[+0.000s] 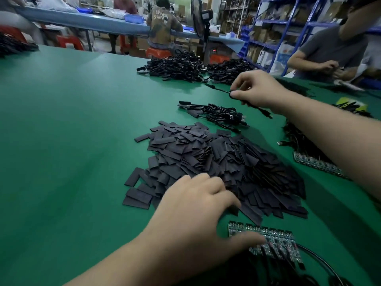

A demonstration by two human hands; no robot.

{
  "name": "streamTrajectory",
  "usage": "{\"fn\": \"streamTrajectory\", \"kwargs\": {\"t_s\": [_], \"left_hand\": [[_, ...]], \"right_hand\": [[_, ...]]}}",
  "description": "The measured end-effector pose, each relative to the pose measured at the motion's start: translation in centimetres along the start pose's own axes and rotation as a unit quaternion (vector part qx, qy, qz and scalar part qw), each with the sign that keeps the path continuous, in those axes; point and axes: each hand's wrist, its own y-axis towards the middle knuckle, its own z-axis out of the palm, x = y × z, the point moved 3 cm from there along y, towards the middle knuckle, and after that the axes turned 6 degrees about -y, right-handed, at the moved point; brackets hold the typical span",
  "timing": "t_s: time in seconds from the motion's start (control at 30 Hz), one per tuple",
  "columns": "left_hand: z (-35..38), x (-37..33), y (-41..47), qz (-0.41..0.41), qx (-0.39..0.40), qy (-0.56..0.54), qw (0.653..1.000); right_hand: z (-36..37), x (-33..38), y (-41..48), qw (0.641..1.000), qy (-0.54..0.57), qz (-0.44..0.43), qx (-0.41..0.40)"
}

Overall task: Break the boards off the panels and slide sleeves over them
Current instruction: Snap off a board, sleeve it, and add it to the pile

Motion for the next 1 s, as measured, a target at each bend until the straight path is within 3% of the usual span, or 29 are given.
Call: {"fn": "streamTrajectory", "kwargs": {"t_s": [0.23,0.4,0.53,0.63,0.73,0.87,1.0], "left_hand": [[0.9,0.6,0.0,0.029,0.064,0.011,0.997],[1.1,0.5,0.1,0.026,0.078,-0.029,0.996],[0.8,0.5,0.5,-0.081,0.116,-0.161,0.977],[0.8,0.6,0.7,-0.171,0.130,-0.355,0.910],[1.0,0.9,0.7,-0.217,0.139,-0.470,0.845],[0.9,1.2,0.7,-0.227,0.130,-0.490,0.832],[0.8,1.6,0.5,-0.231,0.116,-0.499,0.827]], "right_hand": [[4.4,0.9,7.4,0.992,-0.121,-0.045,-0.009],[5.7,0.9,5.2,0.997,-0.068,-0.039,-0.015],[3.5,0.6,-1.6,0.998,0.005,-0.035,-0.059],[1.5,0.7,-9.0,0.997,0.030,-0.042,-0.061],[0.3,1.9,-16.7,0.994,0.089,-0.050,0.026],[1.2,3.4,-23.4,0.978,0.132,-0.040,0.158],[2.9,3.4,-25.0,0.962,0.204,0.007,0.183]]}}
